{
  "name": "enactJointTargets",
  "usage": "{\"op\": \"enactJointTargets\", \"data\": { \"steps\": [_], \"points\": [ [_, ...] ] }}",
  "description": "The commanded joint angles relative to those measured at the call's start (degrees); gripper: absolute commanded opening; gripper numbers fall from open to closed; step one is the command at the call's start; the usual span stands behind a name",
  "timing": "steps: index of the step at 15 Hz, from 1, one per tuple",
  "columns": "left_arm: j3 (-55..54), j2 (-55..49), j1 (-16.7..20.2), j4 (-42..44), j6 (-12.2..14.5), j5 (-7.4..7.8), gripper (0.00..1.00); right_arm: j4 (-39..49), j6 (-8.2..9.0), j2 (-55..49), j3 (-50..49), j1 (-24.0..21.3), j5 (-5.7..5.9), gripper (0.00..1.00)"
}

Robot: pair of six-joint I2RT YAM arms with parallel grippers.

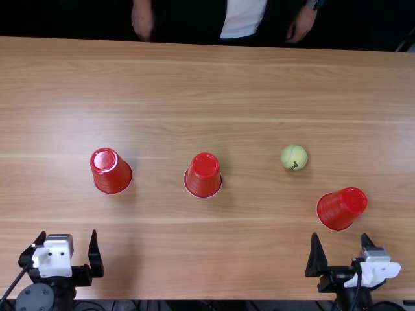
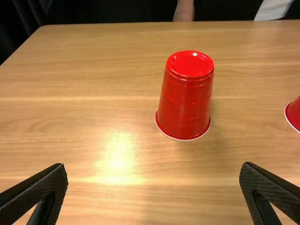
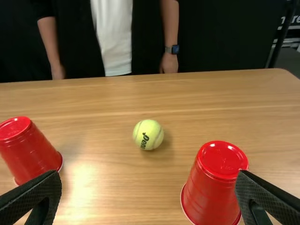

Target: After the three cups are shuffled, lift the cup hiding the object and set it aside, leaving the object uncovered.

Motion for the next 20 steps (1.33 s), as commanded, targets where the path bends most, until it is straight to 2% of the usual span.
{"op": "enactJointTargets", "data": {
  "steps": [1, 3, 5, 7, 9, 11, 14, 20],
  "points": [
    [-1.55, -0.6, 0.41, 1.03, -0.17, 0.94, 1.0, 0.23, -0.5, -0.43, -1.05, -0.97, 0.69, 1.0],
    [-2.26, -0.6, 0.06, 3.77, 0.57, 1.15, 1.0, 2.66, -0.61, -0.43, -0.97, -1.06, 0.69, 1.0],
    [-7.18, -0.6, 0.06, 16.11, 0.67, 1.15, 1.0, 11.73, -0.61, -0.43, -2.9, -1.06, 0.69, 1.0],
    [-14.47, -0.6, 0.06, 29.72, 0.57, 1.26, 1.0, 23.75, -0.61, -0.43, -8.96, -1.06, 0.59, 1.0],
    [-19.75, -0.6, -0.03, 38.26, 0.57, 1.26, 1.0, 35.14, -0.61, -0.43, -13.89, -1.06, 0.27, 1.0],
    [-20.18, -0.6, -0.21, 38.36, 0.25, 1.15, 1.0, 41.37, -0.61, -0.43, -19.07, -0.97, 0.06, 1.0],
    [-20.18, -0.6, -0.21, 35.94, 0.15, 1.15, 1.0, 42.84, -0.5, -0.43, -26.19, -0.97, 0.17, 1.0],
    [-20.18, -0.6, -0.21, 35.73, 0.46, 1.05, 1.0, 41.68, -0.4, -0.43, -26.37, -1.06, 0.17, 1.0]
  ]
}}
